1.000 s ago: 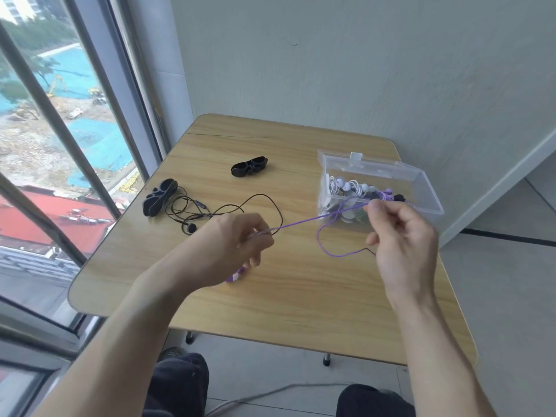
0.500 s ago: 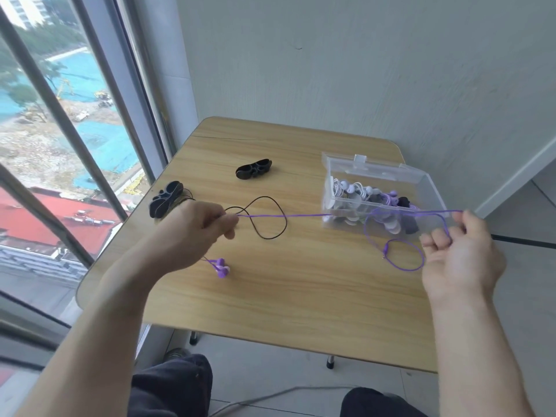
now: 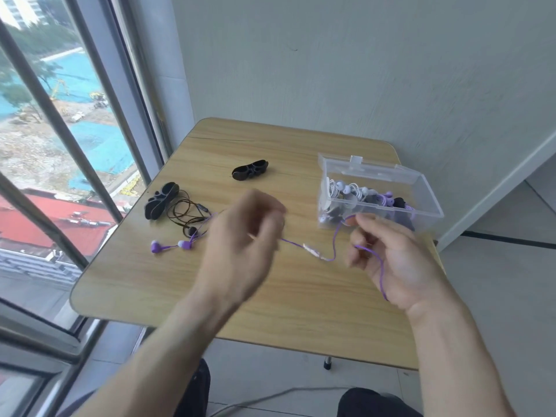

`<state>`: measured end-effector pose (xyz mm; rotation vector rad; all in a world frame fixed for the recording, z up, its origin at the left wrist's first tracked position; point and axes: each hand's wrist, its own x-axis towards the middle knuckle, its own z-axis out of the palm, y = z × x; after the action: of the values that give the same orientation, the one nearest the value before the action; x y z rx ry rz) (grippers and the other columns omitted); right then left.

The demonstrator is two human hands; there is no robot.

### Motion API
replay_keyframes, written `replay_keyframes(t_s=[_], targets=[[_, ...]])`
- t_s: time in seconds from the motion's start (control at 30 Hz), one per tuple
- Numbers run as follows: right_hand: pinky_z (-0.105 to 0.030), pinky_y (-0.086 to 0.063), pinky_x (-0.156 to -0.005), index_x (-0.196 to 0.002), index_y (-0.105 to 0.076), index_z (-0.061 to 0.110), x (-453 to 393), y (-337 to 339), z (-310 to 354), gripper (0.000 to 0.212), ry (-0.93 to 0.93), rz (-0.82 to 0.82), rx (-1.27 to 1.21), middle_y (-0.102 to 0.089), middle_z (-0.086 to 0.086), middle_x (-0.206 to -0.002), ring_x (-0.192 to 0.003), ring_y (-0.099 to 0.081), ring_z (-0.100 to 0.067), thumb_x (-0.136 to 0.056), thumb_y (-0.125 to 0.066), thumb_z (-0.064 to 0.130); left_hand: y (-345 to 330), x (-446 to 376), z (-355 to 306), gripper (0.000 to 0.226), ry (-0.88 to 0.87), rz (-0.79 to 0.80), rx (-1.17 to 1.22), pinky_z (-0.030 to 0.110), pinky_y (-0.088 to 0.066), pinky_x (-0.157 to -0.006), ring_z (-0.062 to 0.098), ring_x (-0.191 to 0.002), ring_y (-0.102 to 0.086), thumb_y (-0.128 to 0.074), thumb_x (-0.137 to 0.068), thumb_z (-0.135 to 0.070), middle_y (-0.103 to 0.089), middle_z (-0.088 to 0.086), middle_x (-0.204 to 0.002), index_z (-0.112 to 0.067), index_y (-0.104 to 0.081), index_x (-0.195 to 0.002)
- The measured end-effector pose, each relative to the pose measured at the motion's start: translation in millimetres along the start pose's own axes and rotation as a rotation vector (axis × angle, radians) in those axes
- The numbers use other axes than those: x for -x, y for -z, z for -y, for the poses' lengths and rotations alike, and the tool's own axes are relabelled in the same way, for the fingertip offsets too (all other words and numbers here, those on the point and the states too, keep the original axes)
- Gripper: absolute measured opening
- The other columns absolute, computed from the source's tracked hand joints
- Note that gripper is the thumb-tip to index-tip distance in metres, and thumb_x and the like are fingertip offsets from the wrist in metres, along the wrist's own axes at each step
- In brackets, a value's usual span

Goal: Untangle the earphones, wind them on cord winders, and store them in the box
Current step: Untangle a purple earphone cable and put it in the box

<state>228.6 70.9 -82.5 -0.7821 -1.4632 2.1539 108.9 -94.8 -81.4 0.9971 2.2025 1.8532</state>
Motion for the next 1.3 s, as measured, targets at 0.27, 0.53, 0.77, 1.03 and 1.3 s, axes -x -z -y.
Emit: replay_keyframes(t_s=[0.27,0.53,0.77,1.03,1.3], targets=[[-0.035,-0.058,-0.088,-0.101,-0.074,0.007,7.5,-17.1,-9.2,0.026,0.094,0.268,-0.227,-0.074,-0.015,-0.102,-0.109,-0.069,-0.033,-0.093,-0.050,0.013,-50.6,25.2,4.1,0.033,0.282,0.502,0.331,0.048,-0.056,-0.086,0.023,-0.082,-0.074,-0.068,-0.091,-0.029,-0.075,0.006,-0.094,-0.012,-0.056,-0.117],[-0.024,-0.044,-0.056,-0.092,-0.065,0.012,-11.7,31.5,4.7,0.013,0.140,-0.465,-0.377,-0.054,0.006,-0.061,-0.045,-0.045,-0.008,-0.098,-0.054,0.010,-3.5,-11.4,16.0,0.031,0.410,0.812,0.137,0.028,-0.045,-0.056,0.007,-0.041,-0.033,-0.054,-0.093,-0.038,-0.034,-0.012,-0.046,-0.011,-0.059,-0.077],[-0.025,-0.049,-0.053,-0.089,-0.062,0.012,-9.8,43.2,6.0,0.014,0.194,-0.592,-0.216,-0.064,0.003,-0.063,-0.047,-0.052,-0.012,-0.098,-0.053,0.006,39.4,-31.0,29.2,0.029,0.544,0.893,0.044,0.022,-0.035,-0.047,0.012,-0.045,-0.022,-0.060,-0.088,-0.031,-0.024,-0.005,-0.052,-0.009,-0.055,-0.070],[-0.033,-0.051,-0.096,-0.118,-0.064,0.024,0.3,17.0,-11.1,0.024,0.486,-0.394,0.757,-0.067,0.008,-0.114,-0.110,-0.064,-0.013,-0.097,-0.061,0.032,17.7,-22.6,10.7,0.028,0.349,0.603,0.214,0.017,-0.021,-0.040,0.011,-0.041,-0.020,-0.059,-0.097,-0.032,-0.034,-0.004,-0.050,-0.014,-0.062,-0.075],[-0.045,-0.055,-0.062,-0.100,-0.072,0.029,12.8,-17.9,-26.9,0.009,0.369,0.196,0.755,-0.067,-0.010,-0.070,-0.059,-0.062,-0.023,-0.095,-0.067,0.034,0.1,-15.1,10.6,0.036,0.276,0.529,-0.063,0.022,-0.028,-0.043,0.012,-0.043,-0.029,-0.052,-0.100,-0.036,-0.038,-0.010,-0.046,-0.016,-0.064,-0.073]])
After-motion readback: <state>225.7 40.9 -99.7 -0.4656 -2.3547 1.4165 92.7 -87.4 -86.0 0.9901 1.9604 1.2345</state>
